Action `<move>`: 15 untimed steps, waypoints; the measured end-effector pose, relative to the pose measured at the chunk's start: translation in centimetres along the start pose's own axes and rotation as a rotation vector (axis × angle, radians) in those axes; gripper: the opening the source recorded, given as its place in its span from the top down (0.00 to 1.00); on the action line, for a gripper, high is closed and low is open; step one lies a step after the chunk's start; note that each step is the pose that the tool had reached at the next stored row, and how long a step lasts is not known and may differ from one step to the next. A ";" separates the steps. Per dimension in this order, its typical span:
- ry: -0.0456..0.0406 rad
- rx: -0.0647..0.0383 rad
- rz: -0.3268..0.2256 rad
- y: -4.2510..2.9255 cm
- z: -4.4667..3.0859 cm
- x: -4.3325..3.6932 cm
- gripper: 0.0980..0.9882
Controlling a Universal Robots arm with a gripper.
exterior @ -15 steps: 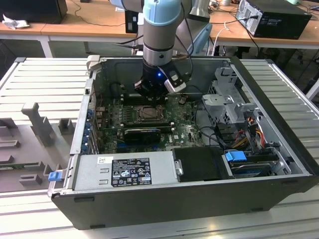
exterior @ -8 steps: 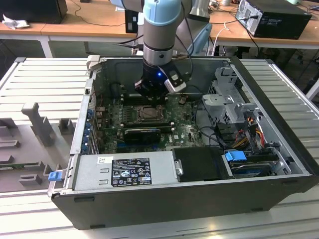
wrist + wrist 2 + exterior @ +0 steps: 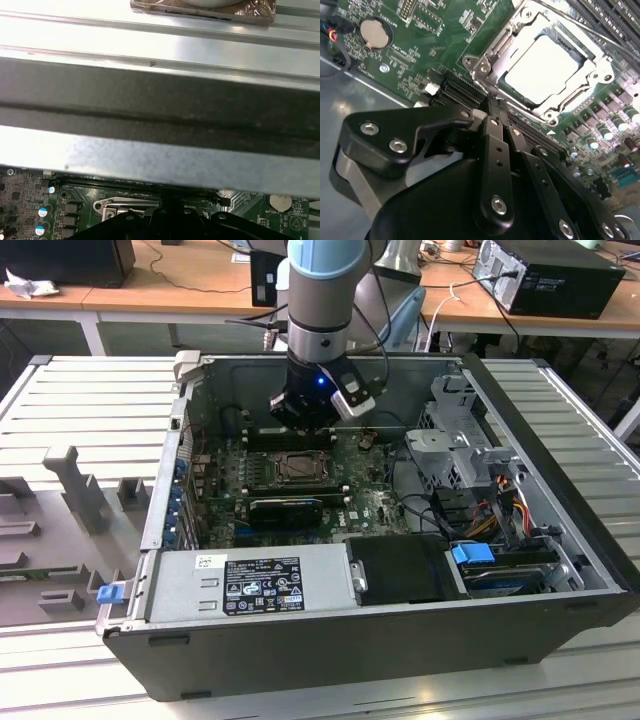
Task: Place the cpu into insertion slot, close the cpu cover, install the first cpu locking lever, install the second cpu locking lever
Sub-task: 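Install the first cpu locking lever, then install the second cpu locking lever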
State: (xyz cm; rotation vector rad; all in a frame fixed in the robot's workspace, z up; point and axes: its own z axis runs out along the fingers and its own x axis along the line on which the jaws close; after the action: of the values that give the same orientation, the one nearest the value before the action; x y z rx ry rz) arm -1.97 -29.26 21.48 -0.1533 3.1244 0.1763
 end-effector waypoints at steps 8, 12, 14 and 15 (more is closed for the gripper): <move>-0.0001 0.000 0.000 -0.45 -0.05 0.04 0.99; -0.0001 0.000 0.000 -0.58 -0.06 0.05 0.99; -0.0001 0.000 0.000 -0.65 -0.07 0.06 0.99; 0.0000 0.000 0.000 -0.86 -0.10 0.08 0.99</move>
State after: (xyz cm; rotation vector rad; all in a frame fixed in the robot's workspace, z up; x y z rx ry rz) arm -1.96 -30.12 21.48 -0.1534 3.1244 0.1763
